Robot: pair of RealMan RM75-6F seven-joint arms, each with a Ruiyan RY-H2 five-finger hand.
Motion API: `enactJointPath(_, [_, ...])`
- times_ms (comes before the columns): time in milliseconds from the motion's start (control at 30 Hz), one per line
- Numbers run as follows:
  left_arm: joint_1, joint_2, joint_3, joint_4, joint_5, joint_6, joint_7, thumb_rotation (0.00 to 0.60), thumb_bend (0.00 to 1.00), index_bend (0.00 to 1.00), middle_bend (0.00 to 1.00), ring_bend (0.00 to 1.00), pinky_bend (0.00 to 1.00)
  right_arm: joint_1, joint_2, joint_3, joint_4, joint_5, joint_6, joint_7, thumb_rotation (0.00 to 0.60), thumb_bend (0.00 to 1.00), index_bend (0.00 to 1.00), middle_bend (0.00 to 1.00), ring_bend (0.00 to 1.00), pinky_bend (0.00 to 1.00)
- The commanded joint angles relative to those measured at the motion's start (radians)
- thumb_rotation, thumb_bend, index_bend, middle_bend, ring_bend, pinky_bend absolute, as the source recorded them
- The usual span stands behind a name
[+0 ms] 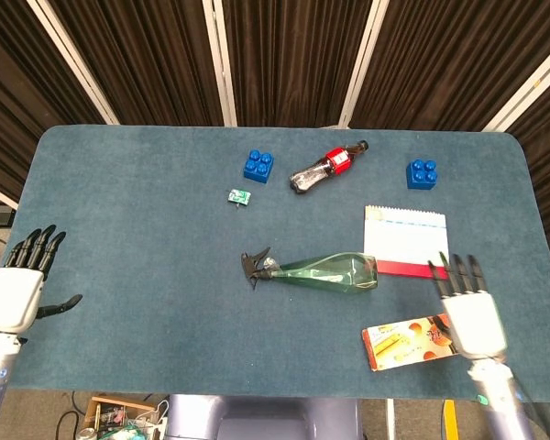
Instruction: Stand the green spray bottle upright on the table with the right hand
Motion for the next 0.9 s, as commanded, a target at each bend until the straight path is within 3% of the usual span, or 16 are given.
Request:
enactJointPath(33, [-0.031, -0.010, -0.014, 0.017, -0.020, -0.048, 0.004, 0.600, 0.02, 0.00, 0.00, 0.01, 0.16, 0.083, -0.108, 0.058, -0.054, 0.082, -0.105, -0.229, 0.600, 0.23, 0.00, 0.00, 0.00, 0.00])
enactJointPath(200, [-0.073, -0.022, -0.034, 0.047, -0.070, -0.133, 0.006, 0.600, 0.02, 0.00, 0.00, 0.01, 0.16, 0.124, -0.195, 0.093, -0.064, 0.178, -0.136, -0.429, 0.600, 0.23, 0.00, 0.00, 0.00, 0.00])
enactJointPath(400, [-0.101, -0.031, -0.037, 0.082, -0.092, -0.191, -0.023, 0.600, 0.02, 0.00, 0.00, 0.01, 0.16, 0.161, -0.279, 0.108, -0.072, 0.247, -0.144, -0.578, 0.600, 0.23, 0.00, 0.00, 0.00, 0.00])
enactJointPath(900, [-0.121, -0.054, -0.033, 0.147, -0.074, -0.183, -0.079, 0.600, 0.02, 0.00, 0.00, 0.01, 0.16, 0.250, -0.455, 0.116, 0.008, 0.416, -0.161, -0.788, 0.600, 0.22, 0.00, 0.00, 0.00, 0.00])
